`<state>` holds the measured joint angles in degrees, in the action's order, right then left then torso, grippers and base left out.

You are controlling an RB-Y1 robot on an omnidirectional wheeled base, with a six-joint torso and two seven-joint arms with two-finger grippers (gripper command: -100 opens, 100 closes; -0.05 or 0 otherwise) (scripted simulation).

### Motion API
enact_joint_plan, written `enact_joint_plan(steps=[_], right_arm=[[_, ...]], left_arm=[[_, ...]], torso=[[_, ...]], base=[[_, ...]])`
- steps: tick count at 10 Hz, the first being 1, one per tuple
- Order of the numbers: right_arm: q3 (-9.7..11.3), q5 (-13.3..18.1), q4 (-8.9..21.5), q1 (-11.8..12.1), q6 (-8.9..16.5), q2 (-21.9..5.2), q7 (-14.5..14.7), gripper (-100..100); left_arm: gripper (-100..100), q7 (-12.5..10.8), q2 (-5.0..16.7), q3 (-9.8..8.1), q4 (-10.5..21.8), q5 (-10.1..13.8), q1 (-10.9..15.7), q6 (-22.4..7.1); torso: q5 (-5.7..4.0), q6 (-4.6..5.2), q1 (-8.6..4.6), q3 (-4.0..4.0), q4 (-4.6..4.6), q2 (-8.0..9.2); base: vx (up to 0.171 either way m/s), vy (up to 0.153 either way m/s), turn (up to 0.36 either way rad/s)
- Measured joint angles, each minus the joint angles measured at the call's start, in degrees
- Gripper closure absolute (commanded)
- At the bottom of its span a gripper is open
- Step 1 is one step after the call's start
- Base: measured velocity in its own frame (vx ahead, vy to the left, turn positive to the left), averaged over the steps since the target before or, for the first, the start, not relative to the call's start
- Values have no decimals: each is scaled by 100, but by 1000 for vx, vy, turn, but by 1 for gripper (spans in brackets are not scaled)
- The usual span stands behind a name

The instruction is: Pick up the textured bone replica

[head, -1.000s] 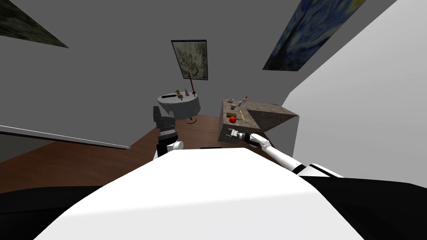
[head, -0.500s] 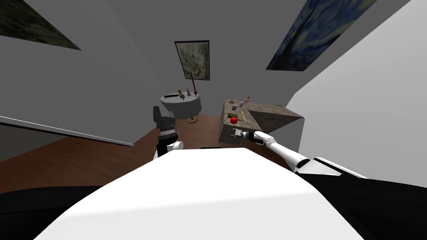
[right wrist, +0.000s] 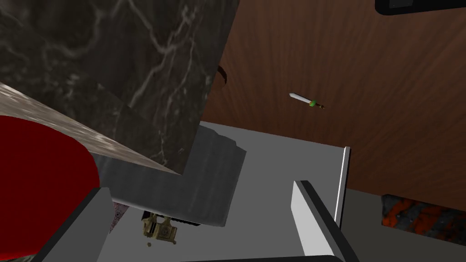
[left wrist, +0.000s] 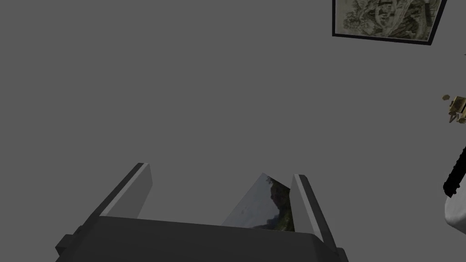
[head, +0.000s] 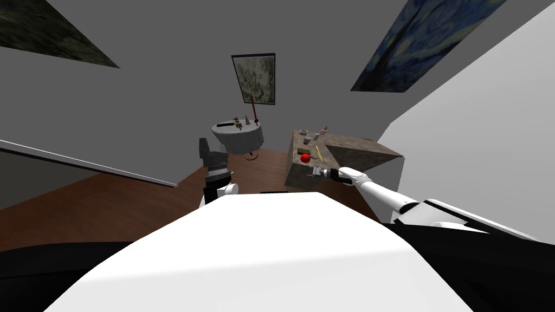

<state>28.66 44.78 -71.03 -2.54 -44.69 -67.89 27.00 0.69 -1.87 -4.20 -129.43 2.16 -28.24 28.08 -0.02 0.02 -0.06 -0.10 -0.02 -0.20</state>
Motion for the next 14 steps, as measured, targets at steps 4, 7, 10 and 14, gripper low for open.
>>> enact_joint_plan(steps=[4, 7, 10, 14], right_arm=[[42, 83, 568, -231, -164, -133, 196, -100], [103, 178, 1075, -519, -292, -329, 339, -100], [137, 216, 1488, -720, -406, -458, 427, -100], [186, 217, 2022, -912, -559, -585, 541, -100]], left_arm=[[0, 0, 0, 0, 0, 0, 0, 0], [0, 0, 0, 0, 0, 0, -1, 0], [0, 0, 0, 0, 0, 0, -1, 0], [0, 0, 0, 0, 0, 0, -1, 0]], torso=[[-1, 1, 3, -1, -1, 0], [-2, 0, 2, -15, -7, -24], [-1, -2, 7, -12, -5, -19], [-1, 0, 9, -12, -6, -18]], base=[[40, -7, 53], [104, -12, 89], [92, -4, 79], [104, -5, 59]])
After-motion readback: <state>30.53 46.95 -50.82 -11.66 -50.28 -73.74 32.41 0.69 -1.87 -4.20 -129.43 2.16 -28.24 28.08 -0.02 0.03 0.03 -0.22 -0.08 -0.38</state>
